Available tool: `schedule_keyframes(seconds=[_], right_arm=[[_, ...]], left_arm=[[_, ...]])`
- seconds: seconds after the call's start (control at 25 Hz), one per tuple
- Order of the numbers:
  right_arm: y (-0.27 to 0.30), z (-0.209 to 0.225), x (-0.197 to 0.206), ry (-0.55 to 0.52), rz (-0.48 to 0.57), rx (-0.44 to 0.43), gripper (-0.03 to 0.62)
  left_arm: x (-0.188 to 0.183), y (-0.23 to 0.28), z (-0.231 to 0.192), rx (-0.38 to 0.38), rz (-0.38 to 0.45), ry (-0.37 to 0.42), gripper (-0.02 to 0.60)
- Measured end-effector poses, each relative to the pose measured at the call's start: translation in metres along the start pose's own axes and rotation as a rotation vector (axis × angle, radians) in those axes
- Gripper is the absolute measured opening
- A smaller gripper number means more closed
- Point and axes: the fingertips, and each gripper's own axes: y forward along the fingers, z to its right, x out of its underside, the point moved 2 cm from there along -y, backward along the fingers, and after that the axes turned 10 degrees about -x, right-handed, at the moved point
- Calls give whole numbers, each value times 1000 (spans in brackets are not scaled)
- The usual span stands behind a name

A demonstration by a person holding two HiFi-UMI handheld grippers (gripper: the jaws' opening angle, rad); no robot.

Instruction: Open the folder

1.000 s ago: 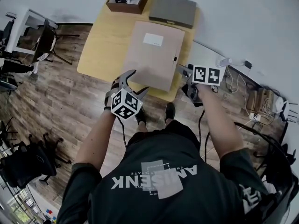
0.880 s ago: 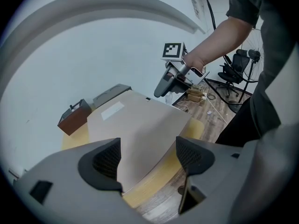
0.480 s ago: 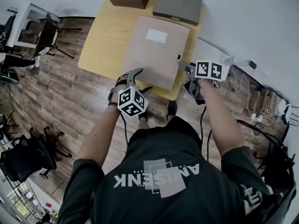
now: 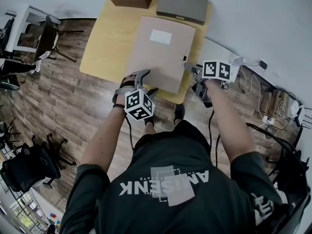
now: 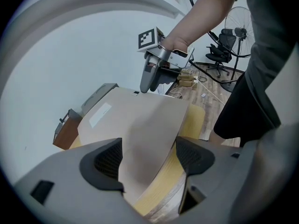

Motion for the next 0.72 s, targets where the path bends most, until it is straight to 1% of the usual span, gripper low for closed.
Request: schedule_keyframes(seconds=[0.12,0.24,0.4,0.52,0.56,0.6,0.68,0.72], right_arm=[[0,1,1,13,9,-8,302],[0,1,2,23,8,-12,303],[-1,2,3,20,2,-13,303],[-1,2,2,21,5,-14,302],[-1,2,2,25,9,-15,302],[-1,2,1,32,14,-18,303],[-1,3,0,49,28,-25,304],[-1,4,0,54,30,-29,303]], left_arm=[[-2,0,-1,3,7,4,350],[-6,-5,-3,-3,33,-2,350],[-12,-9,-3,-16,64,31,350],[-14,-12,-4,-18,93,32,348],[-15,-13,-3,-10,103,27,338],[-15,-14,-3,1,115,19,306],[-14,-15,0,10,130,0,221],[-13,-15,1,4,133,-6,206]])
